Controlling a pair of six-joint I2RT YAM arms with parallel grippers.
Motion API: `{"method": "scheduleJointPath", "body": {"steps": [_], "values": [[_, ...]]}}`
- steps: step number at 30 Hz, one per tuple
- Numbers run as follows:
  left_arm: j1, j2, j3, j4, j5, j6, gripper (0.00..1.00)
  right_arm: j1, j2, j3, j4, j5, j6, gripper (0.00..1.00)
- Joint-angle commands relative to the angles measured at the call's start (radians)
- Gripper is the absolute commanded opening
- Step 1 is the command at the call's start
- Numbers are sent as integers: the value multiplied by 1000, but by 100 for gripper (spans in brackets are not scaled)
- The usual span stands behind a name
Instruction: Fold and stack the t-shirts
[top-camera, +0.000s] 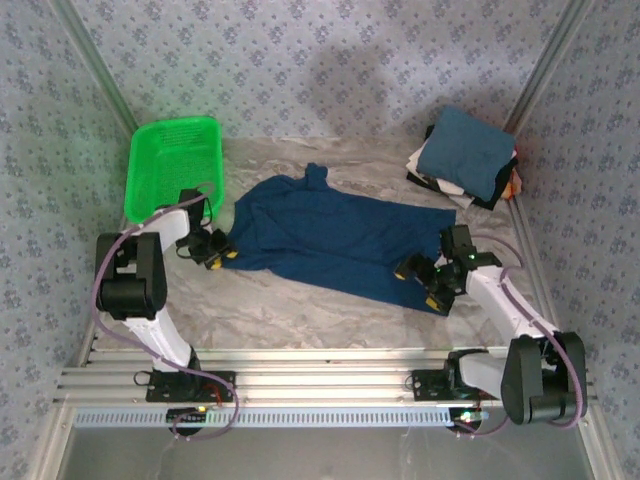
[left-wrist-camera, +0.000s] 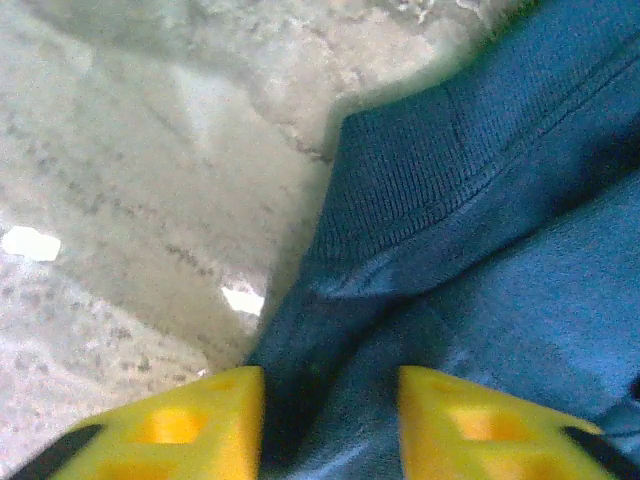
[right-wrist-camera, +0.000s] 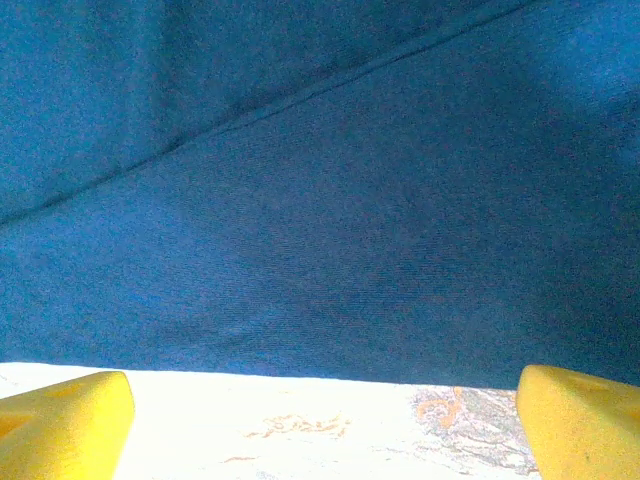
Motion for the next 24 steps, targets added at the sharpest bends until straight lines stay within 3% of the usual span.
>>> {"method": "scheduleJointPath", "body": {"steps": [1, 6, 16, 18, 21, 24], "values": [[-9, 29, 21, 9, -28, 18, 28, 19, 31, 32, 21, 21, 15, 100], [-3, 2, 35, -59, -97, 74, 8, 28, 56, 39, 28, 24, 8, 100], [7, -42, 13, -137, -233, 159, 4, 35, 82, 45, 22, 26, -16, 100], [7, -48, 6, -149, -263, 158, 9, 34, 85, 49, 18, 24, -21, 100], [7, -70, 15, -167, -279, 142, 27, 35, 86, 56, 11, 24, -29, 100], [-14, -133, 48, -199, -259, 113, 39, 38, 81, 63, 0, 20, -38, 100]]}}
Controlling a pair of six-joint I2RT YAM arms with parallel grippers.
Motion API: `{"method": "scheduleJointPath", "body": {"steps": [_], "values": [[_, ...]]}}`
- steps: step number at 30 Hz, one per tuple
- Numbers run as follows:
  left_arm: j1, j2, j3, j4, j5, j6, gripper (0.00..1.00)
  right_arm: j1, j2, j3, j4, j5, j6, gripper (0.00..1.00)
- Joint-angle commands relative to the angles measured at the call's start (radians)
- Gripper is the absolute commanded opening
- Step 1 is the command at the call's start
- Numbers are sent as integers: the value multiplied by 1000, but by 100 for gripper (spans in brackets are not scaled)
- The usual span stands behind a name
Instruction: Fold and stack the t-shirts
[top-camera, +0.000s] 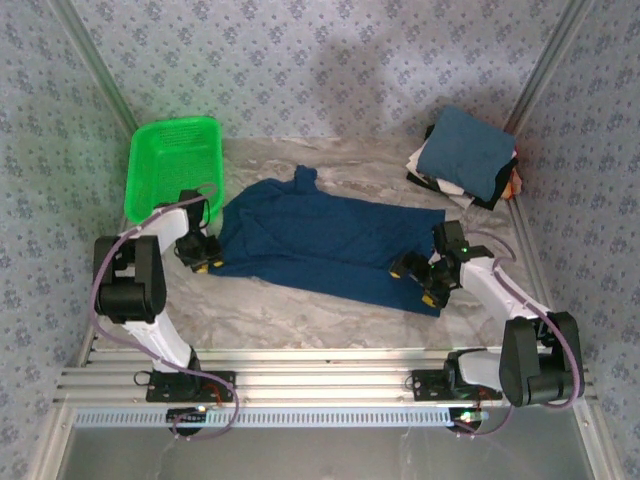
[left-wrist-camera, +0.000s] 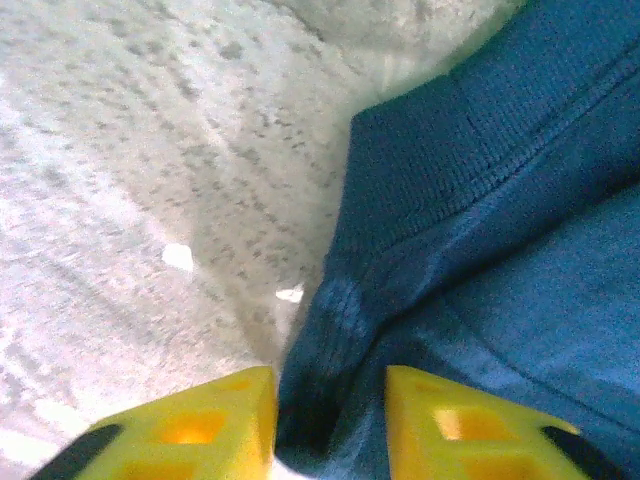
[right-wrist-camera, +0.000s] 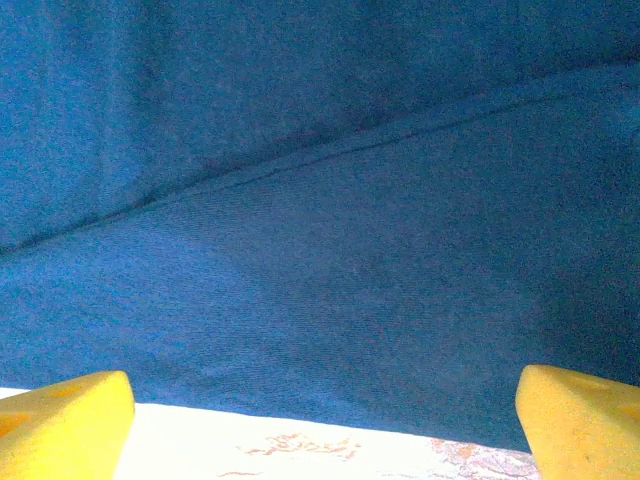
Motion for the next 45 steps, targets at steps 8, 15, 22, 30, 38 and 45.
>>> {"method": "scheduleJointPath", "body": {"steps": [8, 15, 22, 30, 38, 45], "values": [[-121, -197, 38, -10, 256, -242, 53, 15, -37, 45, -65, 14, -51, 100], [-127, -113, 3, 160, 388, -388, 52, 32, -55, 67, -48, -34, -78, 100], [-121, -15, -14, 235, 405, -465, 52, 117, -63, 124, -36, -48, -98, 100], [-116, 14, -53, 302, 398, -520, 50, 184, -70, 164, -30, -29, -97, 100], [-112, 11, -68, 355, 407, -558, 36, 267, -72, 203, -5, -8, -98, 100], [-107, 13, -68, 352, 408, -549, 16, 316, -77, 216, 7, 16, -148, 100]]}}
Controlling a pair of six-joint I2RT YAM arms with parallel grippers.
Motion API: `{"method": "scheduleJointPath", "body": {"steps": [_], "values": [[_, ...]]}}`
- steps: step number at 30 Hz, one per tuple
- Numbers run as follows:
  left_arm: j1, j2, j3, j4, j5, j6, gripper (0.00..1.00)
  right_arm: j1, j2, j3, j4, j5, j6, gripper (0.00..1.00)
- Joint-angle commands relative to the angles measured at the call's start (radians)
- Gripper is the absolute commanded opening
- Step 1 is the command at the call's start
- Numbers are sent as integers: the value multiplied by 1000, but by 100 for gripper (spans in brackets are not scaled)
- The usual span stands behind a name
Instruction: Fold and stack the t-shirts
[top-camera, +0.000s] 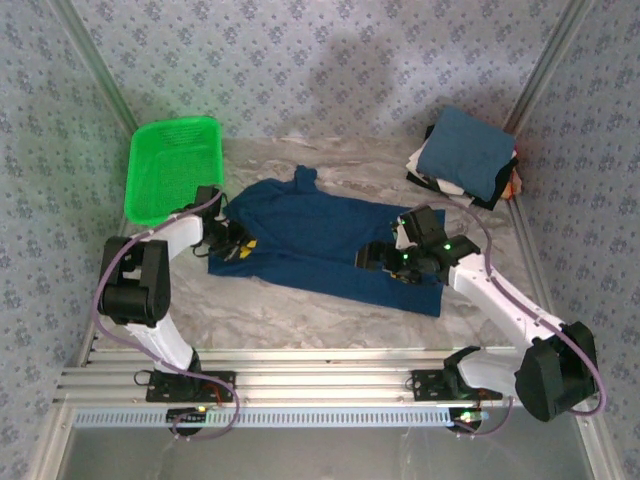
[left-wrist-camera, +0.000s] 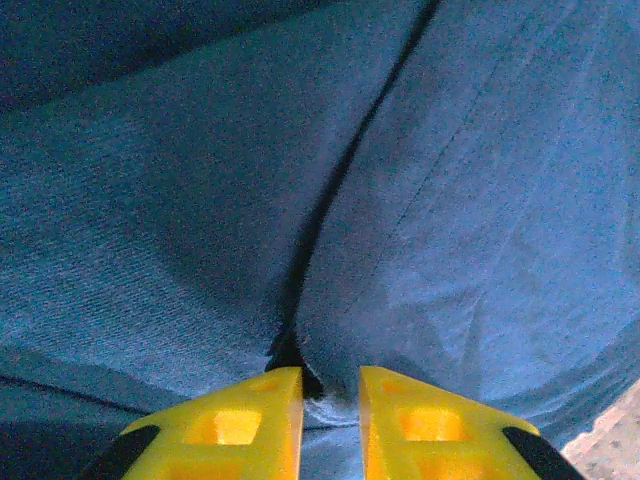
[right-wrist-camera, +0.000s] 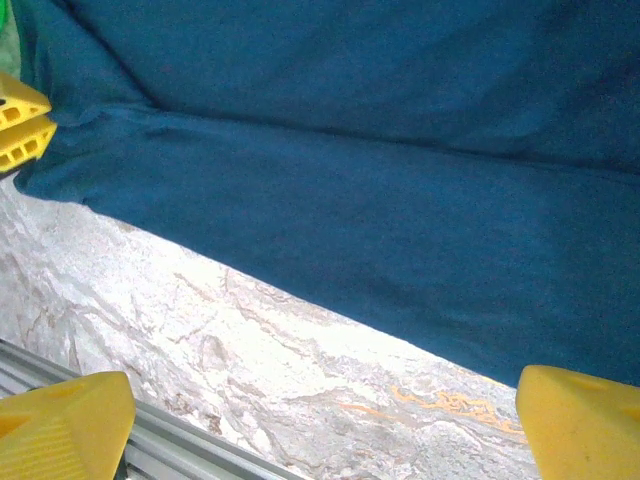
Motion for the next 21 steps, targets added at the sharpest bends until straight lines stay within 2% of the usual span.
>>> {"method": "scheduleJointPath", "body": {"steps": [1, 6, 21], "values": [[8, 15, -3, 4, 16, 4, 13, 13, -16, 30, -2, 31, -27, 100], [8, 21, 3, 2, 24, 16, 0, 19, -16, 29, -4, 44, -25, 100], [-10, 133, 208, -34, 52, 88, 0, 29, -28, 29, -12, 70, -13, 100]]}}
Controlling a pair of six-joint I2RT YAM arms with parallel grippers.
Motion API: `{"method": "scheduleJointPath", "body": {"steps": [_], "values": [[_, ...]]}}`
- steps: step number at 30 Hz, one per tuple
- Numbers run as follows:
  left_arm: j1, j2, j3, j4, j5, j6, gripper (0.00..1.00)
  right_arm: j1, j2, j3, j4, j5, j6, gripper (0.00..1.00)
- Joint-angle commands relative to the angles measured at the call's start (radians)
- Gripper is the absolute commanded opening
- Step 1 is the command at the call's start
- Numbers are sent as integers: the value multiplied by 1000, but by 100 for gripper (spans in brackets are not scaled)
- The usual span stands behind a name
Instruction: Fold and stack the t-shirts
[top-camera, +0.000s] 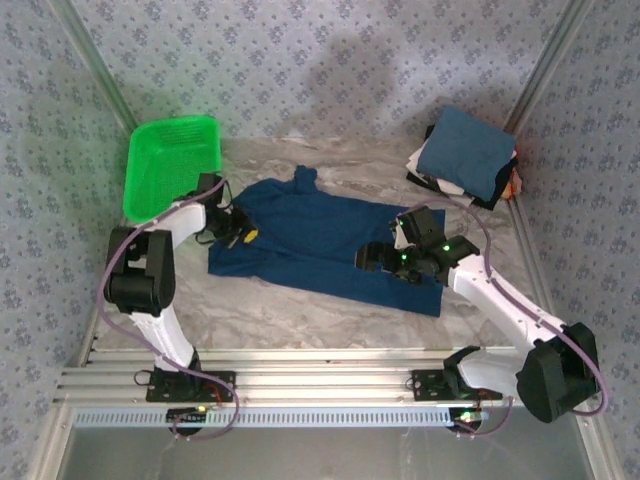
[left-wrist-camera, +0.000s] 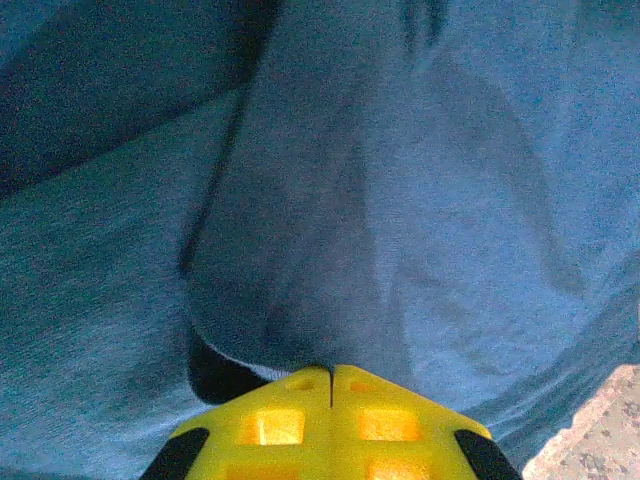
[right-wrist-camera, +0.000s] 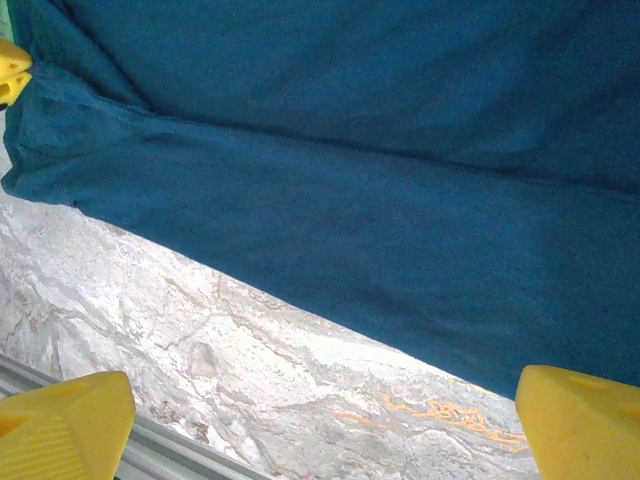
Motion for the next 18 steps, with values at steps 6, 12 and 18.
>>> {"method": "scheduleJointPath", "body": {"steps": [6, 12, 18], "values": [[-26, 117, 170, -51, 29, 85, 0, 11, -27, 22, -21, 28, -3, 100], [-45, 183, 269, -97, 28, 130, 0, 10, -48, 4, -30, 38, 3, 100], [-66, 237, 339, -132, 35, 179, 0, 11, -83, -20, -31, 48, 11, 100]]}}
